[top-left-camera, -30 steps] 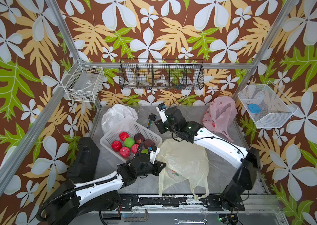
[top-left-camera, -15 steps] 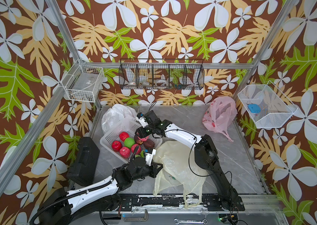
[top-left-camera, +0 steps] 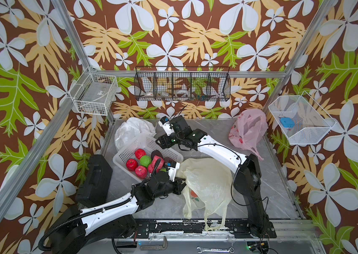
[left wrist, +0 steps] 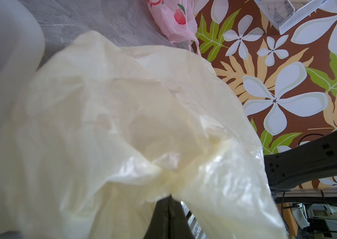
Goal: Untie the knot of a plastic bag & take out the apple
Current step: Place the apple in the basket, then place the plastic bag at the center of the board.
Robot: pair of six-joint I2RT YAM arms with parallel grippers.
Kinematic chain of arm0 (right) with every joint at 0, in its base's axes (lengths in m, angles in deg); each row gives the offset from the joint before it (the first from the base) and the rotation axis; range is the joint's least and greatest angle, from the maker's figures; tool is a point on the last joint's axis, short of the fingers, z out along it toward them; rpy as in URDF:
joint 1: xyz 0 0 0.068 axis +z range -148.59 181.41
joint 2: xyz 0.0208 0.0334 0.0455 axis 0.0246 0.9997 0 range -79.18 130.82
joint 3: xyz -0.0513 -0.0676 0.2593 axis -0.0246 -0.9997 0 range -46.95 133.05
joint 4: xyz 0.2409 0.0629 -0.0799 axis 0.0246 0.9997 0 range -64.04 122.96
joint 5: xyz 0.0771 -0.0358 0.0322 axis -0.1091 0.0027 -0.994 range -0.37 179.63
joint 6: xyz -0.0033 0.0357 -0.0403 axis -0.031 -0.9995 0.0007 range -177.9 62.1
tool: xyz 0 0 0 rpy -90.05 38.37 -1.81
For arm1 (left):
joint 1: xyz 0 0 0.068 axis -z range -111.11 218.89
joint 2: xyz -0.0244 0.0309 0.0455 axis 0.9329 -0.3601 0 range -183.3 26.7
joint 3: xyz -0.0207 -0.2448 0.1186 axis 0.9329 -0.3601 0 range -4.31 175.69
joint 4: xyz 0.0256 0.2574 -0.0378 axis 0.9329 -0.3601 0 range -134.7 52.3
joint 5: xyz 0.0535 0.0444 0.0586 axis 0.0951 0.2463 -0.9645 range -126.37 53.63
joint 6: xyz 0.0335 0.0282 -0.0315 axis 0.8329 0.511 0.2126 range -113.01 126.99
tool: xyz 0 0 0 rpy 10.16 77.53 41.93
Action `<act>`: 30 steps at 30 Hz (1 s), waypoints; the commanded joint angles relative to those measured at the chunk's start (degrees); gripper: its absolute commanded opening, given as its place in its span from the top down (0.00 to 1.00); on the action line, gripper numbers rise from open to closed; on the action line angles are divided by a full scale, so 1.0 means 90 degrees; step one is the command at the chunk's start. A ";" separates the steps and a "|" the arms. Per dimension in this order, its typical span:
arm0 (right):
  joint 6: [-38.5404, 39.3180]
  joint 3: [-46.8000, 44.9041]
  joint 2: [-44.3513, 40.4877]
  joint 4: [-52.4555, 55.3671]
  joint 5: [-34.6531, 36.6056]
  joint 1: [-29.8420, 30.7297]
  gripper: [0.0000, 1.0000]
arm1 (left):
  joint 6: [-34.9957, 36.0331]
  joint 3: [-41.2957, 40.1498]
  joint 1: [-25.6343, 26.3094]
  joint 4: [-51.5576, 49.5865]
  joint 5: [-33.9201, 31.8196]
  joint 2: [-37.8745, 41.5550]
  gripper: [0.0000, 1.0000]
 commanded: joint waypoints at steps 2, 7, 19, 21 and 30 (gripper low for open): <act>0.0214 -0.0210 -0.0717 0.0320 0.0644 -0.0198 0.23 | 0.0089 0.0428 -0.0230 0.0335 -0.0047 -0.0405 1.00; 0.0247 -0.1273 -0.2246 0.0252 0.1403 -0.0660 0.23 | 0.0303 0.1377 -0.0692 0.0388 0.0131 -0.1174 1.00; -0.0036 -0.4400 -0.5659 -0.0312 0.2408 -0.1694 0.21 | 0.0850 0.5291 -0.1535 0.0163 -0.0522 -0.4033 1.00; 0.0005 -0.4653 -0.5983 -0.0275 0.2633 -0.1745 0.20 | 0.0913 0.5990 -0.1555 0.0155 -0.0775 -0.4574 1.00; 0.0332 -0.5425 -0.6792 -0.0040 0.3134 -0.2064 0.19 | 0.0861 0.8251 -0.1637 0.1177 -0.1473 -0.7078 1.00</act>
